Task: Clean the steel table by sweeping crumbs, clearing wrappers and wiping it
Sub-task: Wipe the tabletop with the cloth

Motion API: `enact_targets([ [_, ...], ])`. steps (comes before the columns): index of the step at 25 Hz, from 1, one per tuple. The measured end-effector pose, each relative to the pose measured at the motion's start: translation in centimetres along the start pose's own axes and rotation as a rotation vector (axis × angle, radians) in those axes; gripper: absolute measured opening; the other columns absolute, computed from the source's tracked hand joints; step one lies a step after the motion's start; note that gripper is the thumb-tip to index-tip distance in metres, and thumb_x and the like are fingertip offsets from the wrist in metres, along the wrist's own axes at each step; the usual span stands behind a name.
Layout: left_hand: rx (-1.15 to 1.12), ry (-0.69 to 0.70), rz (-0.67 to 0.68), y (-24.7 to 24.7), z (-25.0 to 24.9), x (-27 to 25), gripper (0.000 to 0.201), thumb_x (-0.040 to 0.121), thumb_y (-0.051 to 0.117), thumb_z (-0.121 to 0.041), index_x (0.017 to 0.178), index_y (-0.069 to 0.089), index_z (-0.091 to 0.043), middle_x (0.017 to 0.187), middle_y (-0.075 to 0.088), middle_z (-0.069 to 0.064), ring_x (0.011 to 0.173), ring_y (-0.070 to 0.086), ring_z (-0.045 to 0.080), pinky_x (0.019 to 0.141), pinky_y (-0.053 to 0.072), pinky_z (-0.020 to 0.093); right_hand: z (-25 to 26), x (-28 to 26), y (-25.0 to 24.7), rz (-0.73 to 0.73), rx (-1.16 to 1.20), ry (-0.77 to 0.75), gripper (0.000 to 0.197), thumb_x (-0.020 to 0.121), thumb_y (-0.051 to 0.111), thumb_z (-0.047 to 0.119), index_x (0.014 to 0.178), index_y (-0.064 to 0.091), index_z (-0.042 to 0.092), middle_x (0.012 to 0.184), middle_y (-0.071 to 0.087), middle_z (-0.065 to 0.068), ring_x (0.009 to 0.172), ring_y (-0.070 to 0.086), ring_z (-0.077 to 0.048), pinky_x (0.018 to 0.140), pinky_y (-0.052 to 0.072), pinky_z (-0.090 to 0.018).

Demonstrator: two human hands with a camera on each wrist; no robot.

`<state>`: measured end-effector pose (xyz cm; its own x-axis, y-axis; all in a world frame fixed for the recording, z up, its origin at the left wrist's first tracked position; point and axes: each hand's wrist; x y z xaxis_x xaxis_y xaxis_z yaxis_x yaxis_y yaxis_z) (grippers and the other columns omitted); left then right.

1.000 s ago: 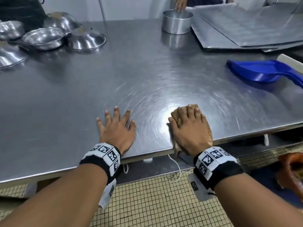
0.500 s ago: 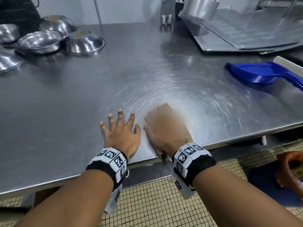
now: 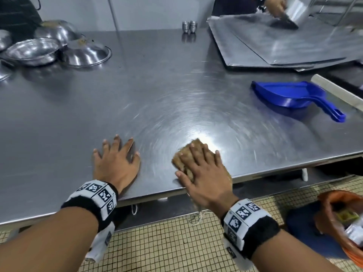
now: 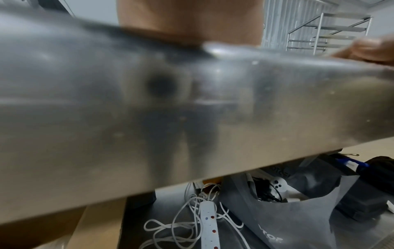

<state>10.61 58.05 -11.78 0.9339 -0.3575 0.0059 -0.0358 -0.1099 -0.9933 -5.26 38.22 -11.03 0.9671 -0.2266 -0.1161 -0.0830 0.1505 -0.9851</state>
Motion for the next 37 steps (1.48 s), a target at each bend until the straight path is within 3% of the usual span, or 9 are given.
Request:
enact_targets([
  [2,-0.005,-0.011,-0.001,0.2,-2.1,0.2,0.058,0.093,0.031,-0.058,0.147,0.029,-0.039,0.16,0.022,0.004,0.147,0.016,0.035,0.116,0.012,0.058,-4.0,-0.2,-0.4,-0.004,-0.03,0.094,0.067,0.088,-0.004,0.071,0.147,-0.018,0.043,0.157,-0.028,0.0,0.143,-0.026,-0.027,0.118,-0.008,-0.052],
  [7,0.055,-0.073,0.028,1.2,-4.3,1.3,0.063,0.09,0.019,-0.067,0.149,0.021,-0.044,0.163,0.013,0.002,0.148,0.01,0.036,0.116,0.006,0.061,-10.4,2.1,-2.2,-0.027,0.044,0.28,0.07,0.089,0.007,0.072,0.151,0.001,0.041,0.161,-0.011,-0.006,0.148,-0.008,-0.033,0.118,0.0,-0.056],
  [13,0.052,-0.075,0.032,1.3,-4.4,1.4,0.063,0.091,0.017,-0.067,0.15,0.015,-0.045,0.164,0.009,0.001,0.149,0.007,0.036,0.117,0.004,0.061,-9.6,7.9,-2.9,-0.022,0.121,0.363,0.071,0.089,0.016,0.071,0.152,0.012,0.039,0.162,-0.004,-0.011,0.148,-0.007,-0.035,0.117,-0.002,-0.057],
  [22,0.041,-0.069,0.045,1.4,-4.4,1.7,0.065,0.091,0.017,-0.066,0.151,0.012,-0.043,0.164,0.007,0.002,0.149,0.004,0.037,0.116,0.001,0.062,-2.3,10.3,-2.0,0.026,0.061,0.14,0.07,0.093,0.016,0.066,0.153,0.004,0.034,0.161,-0.009,-0.015,0.146,-0.011,-0.039,0.115,-0.005,-0.061],
  [31,0.059,-0.062,0.041,1.4,-4.4,1.6,0.062,0.092,0.019,-0.065,0.15,0.017,-0.044,0.163,0.01,0.0,0.149,0.007,0.036,0.116,0.003,0.062,0.4,3.5,-1.3,0.068,0.064,-0.122,0.065,0.092,0.008,0.069,0.151,0.001,0.041,0.16,-0.016,-0.002,0.146,-0.019,-0.027,0.118,-0.008,-0.053],
  [34,-0.011,-0.003,0.014,0.7,-3.5,0.9,0.058,0.094,0.026,-0.061,0.148,0.029,-0.04,0.162,0.019,0.0,0.148,0.012,0.033,0.117,0.006,0.059,-1.0,0.9,-1.1,0.078,0.065,-0.116,0.068,0.09,0.002,0.072,0.15,-0.007,0.042,0.158,-0.023,0.0,0.145,-0.023,-0.023,0.119,-0.006,-0.05],
  [37,-0.05,0.0,0.009,-0.1,0.5,-0.3,0.069,0.085,0.023,-0.063,0.147,0.037,-0.036,0.16,0.026,0.0,0.147,0.018,0.03,0.118,0.008,0.054,-3.1,0.1,-1.3,0.081,0.009,-0.034,0.072,0.085,-0.006,0.074,0.149,-0.014,0.042,0.157,-0.026,-0.002,0.144,-0.023,-0.025,0.119,-0.007,-0.049],
])
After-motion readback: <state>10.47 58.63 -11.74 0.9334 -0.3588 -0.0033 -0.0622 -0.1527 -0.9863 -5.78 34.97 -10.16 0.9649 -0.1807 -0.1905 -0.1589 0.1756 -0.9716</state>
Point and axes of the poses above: each hand's wrist, its own x-axis towards the middle knuckle, its own y-axis out of the palm, z = x × y
